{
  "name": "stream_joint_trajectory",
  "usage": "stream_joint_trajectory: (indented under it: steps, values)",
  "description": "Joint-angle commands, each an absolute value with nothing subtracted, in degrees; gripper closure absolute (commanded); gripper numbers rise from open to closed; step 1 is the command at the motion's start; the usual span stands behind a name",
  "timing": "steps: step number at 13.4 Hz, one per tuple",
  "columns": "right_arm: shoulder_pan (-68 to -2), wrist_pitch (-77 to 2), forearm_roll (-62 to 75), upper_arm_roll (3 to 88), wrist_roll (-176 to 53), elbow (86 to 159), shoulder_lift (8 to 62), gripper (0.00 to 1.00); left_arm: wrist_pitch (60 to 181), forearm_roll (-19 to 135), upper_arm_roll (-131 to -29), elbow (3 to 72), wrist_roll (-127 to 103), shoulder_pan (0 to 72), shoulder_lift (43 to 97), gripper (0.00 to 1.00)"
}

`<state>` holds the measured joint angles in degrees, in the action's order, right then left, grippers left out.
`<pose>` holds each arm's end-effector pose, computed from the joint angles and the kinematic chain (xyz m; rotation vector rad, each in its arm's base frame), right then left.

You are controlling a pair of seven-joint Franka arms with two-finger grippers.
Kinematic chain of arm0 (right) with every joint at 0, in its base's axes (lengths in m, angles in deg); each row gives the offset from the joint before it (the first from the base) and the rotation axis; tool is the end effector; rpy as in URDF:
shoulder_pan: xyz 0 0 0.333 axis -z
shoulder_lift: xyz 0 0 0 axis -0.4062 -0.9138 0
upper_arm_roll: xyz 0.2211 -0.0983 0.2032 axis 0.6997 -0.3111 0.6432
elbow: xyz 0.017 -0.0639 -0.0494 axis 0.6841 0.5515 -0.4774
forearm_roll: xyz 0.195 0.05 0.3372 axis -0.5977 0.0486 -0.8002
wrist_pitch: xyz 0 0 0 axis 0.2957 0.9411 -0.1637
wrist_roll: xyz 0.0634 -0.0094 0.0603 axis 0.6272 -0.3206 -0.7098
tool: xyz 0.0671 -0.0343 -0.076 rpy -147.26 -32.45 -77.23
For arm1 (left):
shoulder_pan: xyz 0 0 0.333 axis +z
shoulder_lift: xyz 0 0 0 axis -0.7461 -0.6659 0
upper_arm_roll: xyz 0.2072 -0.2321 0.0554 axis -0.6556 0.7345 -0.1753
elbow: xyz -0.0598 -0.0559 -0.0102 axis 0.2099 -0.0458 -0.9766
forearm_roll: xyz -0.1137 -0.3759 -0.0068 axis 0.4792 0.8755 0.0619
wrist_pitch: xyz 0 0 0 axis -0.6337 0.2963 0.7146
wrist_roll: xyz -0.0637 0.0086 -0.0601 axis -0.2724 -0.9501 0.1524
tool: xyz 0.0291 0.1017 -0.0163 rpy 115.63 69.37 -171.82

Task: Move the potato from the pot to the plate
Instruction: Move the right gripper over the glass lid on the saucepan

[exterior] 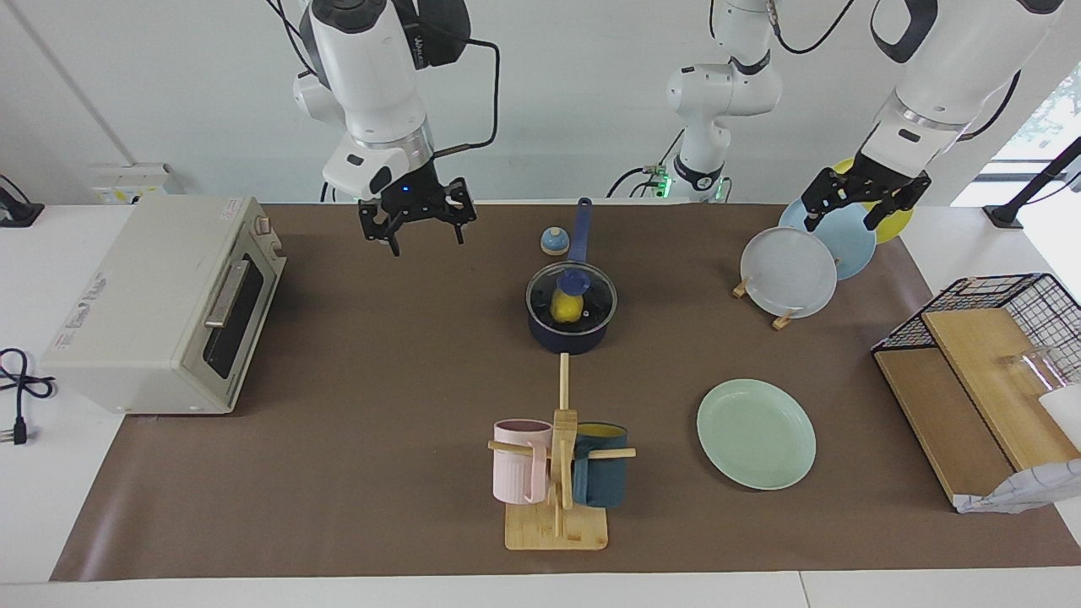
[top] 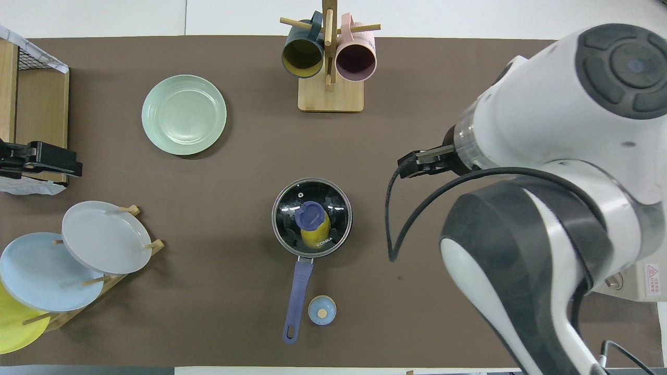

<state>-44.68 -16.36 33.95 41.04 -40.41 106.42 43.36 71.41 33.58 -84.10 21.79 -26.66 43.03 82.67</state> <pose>0.5489 0.2389 0.5854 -3.0682 -0.2542 -0.0151 0.5358 -0.0383 0.6229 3.1193 -0.0813 -0.0398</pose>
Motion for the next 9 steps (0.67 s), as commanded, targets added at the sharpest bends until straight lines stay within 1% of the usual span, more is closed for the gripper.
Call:
stream_joint_trajectory:
  steps: [1,3,4,6,8,9]
  values:
    - [-51.7,-16.5,35.1,41.0,-32.0,100.1,36.4,0.0,71.2,32.6,-83.8,23.2,-26.1,43.2,84.0,0.0]
    - [-55.6,-19.0,35.5,41.1,-27.0,98.3,33.0,0.0,71.2,32.6,-83.9,23.2,-26.1,43.2,84.0,0.0]
    - [-56.8,-21.8,35.7,41.1,-26.6,98.8,32.9,0.0,71.2,32.6,-83.8,23.2,-26.1,43.2,84.0,0.0]
    - [-58.8,-23.1,36.4,41.1,-25.9,99.4,32.1,0.0,71.2,32.6,-83.9,23.2,-26.1,43.3,84.0,0.0]
    - [-60.1,-24.6,38.3,41.1,-23.2,99.8,30.3,0.0,71.2,32.6,-83.8,23.2,-26.1,43.2,84.0,0.0]
    - [-61.7,-25.3,39.6,41.1,-23.1,99.7,28.9,0.0,71.2,32.6,-83.9,23.2,-26.1,43.3,84.0,0.0]
